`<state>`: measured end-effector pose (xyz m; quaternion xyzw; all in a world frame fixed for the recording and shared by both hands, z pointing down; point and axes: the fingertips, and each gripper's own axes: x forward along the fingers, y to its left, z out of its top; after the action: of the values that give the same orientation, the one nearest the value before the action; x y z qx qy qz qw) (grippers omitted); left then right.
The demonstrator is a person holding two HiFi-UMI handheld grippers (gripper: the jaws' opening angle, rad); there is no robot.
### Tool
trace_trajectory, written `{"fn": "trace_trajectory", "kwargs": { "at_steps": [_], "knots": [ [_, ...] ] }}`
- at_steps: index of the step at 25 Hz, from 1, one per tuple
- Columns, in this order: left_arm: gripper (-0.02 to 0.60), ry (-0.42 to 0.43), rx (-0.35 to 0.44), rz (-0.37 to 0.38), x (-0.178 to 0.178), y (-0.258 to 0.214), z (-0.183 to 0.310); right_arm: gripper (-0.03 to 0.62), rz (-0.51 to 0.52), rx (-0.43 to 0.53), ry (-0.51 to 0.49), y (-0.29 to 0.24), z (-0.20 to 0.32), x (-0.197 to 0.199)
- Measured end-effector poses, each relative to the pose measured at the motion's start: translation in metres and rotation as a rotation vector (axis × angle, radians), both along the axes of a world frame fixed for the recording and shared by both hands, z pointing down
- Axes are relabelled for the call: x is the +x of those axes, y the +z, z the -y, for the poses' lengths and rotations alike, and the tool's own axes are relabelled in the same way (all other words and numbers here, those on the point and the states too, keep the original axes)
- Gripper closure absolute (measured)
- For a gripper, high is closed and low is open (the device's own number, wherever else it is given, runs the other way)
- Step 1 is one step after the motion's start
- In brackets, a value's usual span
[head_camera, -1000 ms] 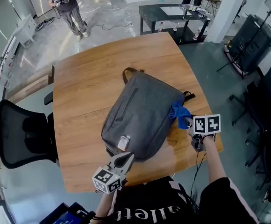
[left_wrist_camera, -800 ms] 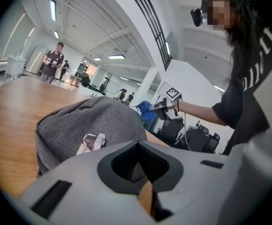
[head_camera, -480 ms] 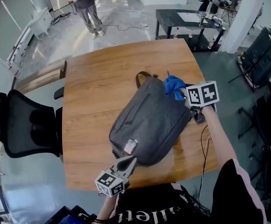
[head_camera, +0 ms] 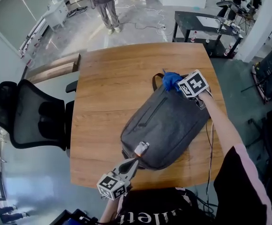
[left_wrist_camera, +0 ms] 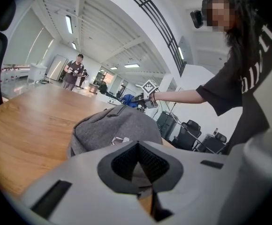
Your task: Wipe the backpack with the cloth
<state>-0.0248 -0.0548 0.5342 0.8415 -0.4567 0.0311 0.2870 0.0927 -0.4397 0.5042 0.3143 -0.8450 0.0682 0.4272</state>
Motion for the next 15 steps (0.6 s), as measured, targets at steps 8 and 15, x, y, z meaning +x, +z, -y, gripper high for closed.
{"fn": "trace_trajectory", "kwargs": {
  "at_steps": [8, 15],
  "knots": [
    [0.583, 0.036, -0.008, -0.003, 0.013, 0.005, 0.004, 0.516, -0.01, -0.066, 0.022, 0.022, -0.034, 0.071],
    [0.583, 0.083, 0.006, 0.009, 0.025, 0.0, 0.011, 0.516, 0.097, -0.106, 0.158, 0.021, -0.082, 0.14]
  ]
}}
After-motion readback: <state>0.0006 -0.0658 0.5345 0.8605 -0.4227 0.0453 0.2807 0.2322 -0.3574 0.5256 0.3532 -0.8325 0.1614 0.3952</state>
